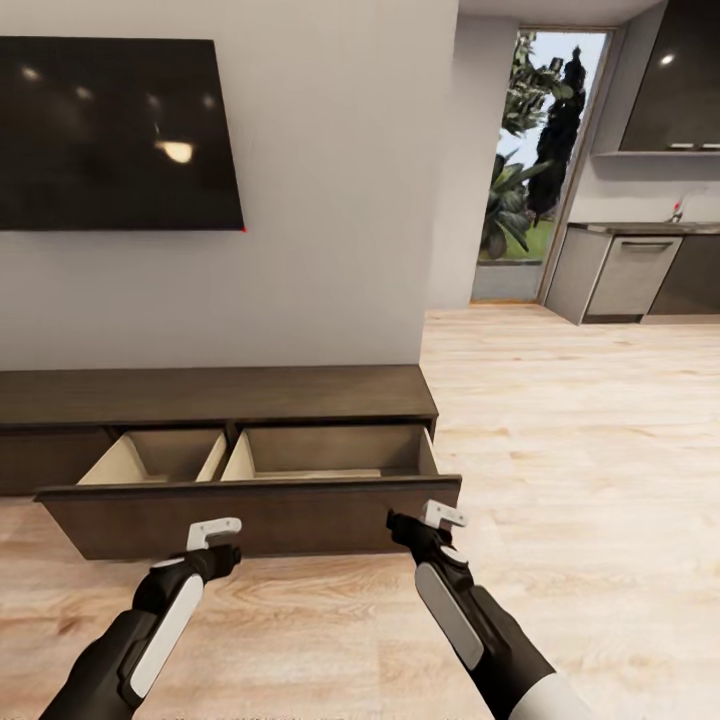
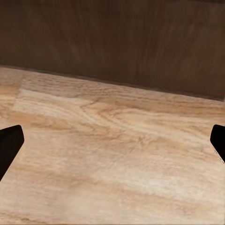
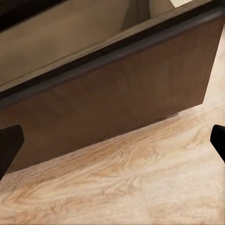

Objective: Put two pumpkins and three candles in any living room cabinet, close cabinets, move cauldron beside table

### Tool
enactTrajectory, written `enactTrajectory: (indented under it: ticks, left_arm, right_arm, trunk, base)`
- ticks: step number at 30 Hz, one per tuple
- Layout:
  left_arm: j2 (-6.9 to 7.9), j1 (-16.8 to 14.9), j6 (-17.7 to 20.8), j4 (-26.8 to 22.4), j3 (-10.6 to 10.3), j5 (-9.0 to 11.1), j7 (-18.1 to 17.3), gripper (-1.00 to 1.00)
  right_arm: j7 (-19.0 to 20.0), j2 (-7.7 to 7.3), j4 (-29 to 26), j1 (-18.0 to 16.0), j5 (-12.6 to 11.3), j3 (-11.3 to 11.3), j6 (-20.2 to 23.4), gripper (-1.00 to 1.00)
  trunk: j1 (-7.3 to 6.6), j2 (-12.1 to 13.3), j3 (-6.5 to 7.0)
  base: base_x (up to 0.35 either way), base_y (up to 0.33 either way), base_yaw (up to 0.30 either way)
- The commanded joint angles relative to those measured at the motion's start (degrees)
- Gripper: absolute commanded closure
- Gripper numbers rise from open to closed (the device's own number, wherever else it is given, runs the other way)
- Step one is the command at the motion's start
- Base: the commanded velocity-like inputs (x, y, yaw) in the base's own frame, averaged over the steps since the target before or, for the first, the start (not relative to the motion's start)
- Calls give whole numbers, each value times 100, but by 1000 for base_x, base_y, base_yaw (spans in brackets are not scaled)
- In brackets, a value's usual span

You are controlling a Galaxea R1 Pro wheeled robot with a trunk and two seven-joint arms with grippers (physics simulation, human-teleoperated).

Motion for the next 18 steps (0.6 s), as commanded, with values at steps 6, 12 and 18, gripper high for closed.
enactTrajectory:
  ticks: [6, 12, 18]
  left_arm:
    - [18, 33, -351, -6, -34, 51, 51, -100]
    - [28, 44, -939, 255, -133, -185, 44, -100]
    - [54, 50, -1965, 766, -373, -683, -627, -100]
  right_arm:
    - [-42, -3, 9, -2, -24, 265, -58, -100]
    - [-41, 3, 201, -2, -20, 379, -382, -100]
    - [-38, 46, 485, -2, -13, 602, -719, -100]
  trunk:
    - [131, -245, -114]
    - [263, -485, -222]
    - [395, -726, -329]
  base:
    - [0, 0, 0]
    - [0, 0, 0]
    - [0, 0, 0]
